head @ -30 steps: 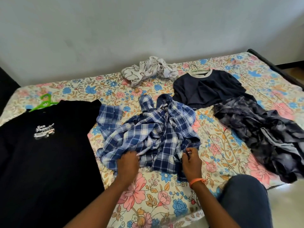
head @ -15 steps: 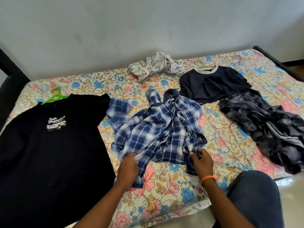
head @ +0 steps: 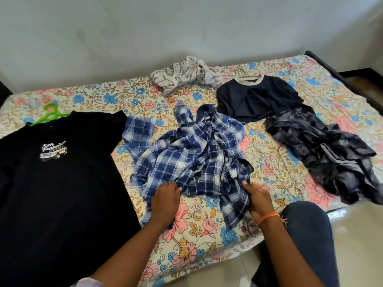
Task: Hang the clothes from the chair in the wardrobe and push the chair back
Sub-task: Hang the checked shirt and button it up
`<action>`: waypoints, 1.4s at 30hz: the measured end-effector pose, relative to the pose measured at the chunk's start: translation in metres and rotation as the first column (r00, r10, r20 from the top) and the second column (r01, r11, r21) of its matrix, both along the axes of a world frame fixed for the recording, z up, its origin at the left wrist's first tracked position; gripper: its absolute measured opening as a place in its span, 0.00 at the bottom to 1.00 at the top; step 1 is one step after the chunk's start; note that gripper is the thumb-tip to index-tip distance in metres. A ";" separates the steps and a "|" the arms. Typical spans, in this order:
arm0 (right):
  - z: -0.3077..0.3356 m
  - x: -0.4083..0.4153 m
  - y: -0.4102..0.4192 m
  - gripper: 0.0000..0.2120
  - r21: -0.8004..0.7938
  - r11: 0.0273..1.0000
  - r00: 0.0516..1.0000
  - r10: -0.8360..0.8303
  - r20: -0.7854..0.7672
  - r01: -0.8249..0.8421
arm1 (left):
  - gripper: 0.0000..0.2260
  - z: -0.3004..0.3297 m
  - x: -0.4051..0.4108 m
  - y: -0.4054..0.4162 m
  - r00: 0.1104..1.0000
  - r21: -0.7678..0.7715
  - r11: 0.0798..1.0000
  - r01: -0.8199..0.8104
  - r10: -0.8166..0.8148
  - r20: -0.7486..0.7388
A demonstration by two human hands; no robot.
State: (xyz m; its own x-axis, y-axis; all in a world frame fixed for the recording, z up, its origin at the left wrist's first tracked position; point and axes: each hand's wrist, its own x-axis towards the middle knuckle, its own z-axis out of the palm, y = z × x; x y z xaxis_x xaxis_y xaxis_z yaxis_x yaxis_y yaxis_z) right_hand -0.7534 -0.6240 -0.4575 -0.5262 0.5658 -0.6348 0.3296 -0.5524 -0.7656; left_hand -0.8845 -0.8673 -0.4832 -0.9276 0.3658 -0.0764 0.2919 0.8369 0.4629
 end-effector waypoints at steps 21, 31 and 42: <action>-0.012 0.033 0.005 0.06 -0.145 0.974 0.976 -0.152 0.155 0.174 | 0.06 0.008 -0.002 0.032 0.992 -0.234 0.969 0.075 -0.048 0.118; 0.042 0.030 -0.029 0.03 0.435 0.900 1.000 -0.012 -0.003 0.012 | 0.10 0.046 0.001 0.023 0.918 0.169 0.986 0.003 -0.070 0.391; 0.026 0.018 -0.118 0.09 0.716 0.638 0.951 0.282 0.123 -0.282 | 0.06 0.072 0.066 0.013 0.860 0.451 0.889 0.081 -0.291 0.419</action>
State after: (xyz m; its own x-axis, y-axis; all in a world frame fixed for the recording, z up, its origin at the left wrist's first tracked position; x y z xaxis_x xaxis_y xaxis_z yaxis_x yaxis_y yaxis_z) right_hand -0.7353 -0.7417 -0.4317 -0.7388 0.6671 -0.0957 0.3747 0.2886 -0.8811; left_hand -0.8186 -0.8548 -0.4116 -0.7297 0.6220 -0.2839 0.0860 0.4955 0.8644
